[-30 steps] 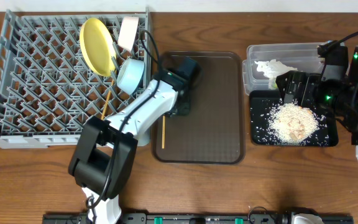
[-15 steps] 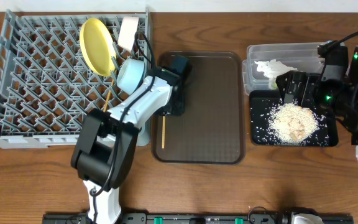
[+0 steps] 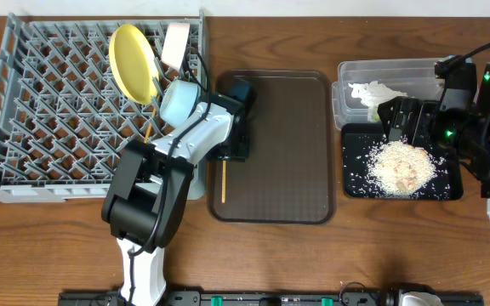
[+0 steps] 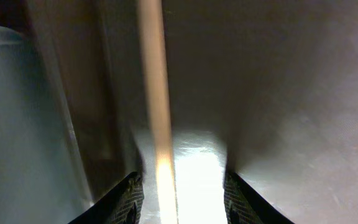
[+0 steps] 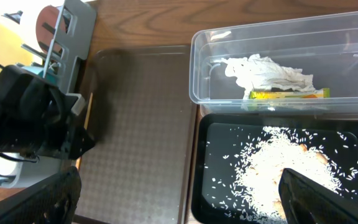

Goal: Sort waste into correct bins and load items into the dishwasher
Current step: 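Lower left gripper and grasp the second wooden chopstick on tray, then carry second chopstick to rack and insert it upright beside the first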

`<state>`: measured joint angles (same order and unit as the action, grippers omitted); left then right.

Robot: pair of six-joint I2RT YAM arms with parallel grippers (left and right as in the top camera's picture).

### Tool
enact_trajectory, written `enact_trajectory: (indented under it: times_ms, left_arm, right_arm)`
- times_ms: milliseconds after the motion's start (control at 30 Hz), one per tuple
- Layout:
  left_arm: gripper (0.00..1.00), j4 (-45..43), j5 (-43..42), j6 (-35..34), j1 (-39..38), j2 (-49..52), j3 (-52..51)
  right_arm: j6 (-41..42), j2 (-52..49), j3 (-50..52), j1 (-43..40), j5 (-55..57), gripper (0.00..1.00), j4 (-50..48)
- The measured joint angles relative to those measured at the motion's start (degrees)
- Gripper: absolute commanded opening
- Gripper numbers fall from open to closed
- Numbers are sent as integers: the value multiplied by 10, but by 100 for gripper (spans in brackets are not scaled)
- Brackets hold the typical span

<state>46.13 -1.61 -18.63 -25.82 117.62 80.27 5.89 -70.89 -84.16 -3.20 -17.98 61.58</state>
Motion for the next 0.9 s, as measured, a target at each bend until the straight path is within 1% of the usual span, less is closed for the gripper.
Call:
enact_trajectory:
  times_ms: [33, 67, 100, 133, 167, 300, 367, 567, 767, 833, 900]
  left_arm:
    - [43, 0, 0, 1, -3, 0, 0]
    - [40, 0, 0, 3, -4, 0, 0]
    - [34, 0, 0, 4, -6, 0, 0]
    - [27, 0, -2, 3, -8, 0, 0]
    - [23, 0, -3, 3, -9, 0, 0]
    - [19, 0, -13, 9, -11, 3, 0]
    - [8, 0, -17, 6, -11, 3, 0]
    - [7, 12, -25, 9, -11, 3, 0]
    - [7, 70, -26, 20, -11, -3, 2]
    - [7, 78, -27, 23, -10, -19, 2]
    - [7, 79, -27, 25, -7, -56, 2]
  right_arm:
    - [0, 0, 0, 0, 0, 99, 0]
    - [0, 0, 0, 0, 0, 99, 0]
    - [0, 0, 0, 0, 0, 99, 0]
    - [0, 0, 0, 0, 0, 99, 0]
    - [0, 0, 0, 0, 0, 99, 0]
    - [0, 0, 0, 0, 0, 99, 0]
    - [0, 0, 0, 0, 0, 99, 0]
    - [0, 0, 0, 0, 0, 99, 0]
    - [0, 0, 0, 0, 0, 99, 0]
    - [0, 0, 0, 0, 0, 99, 0]
    - [0, 0, 0, 0, 0, 99, 0]
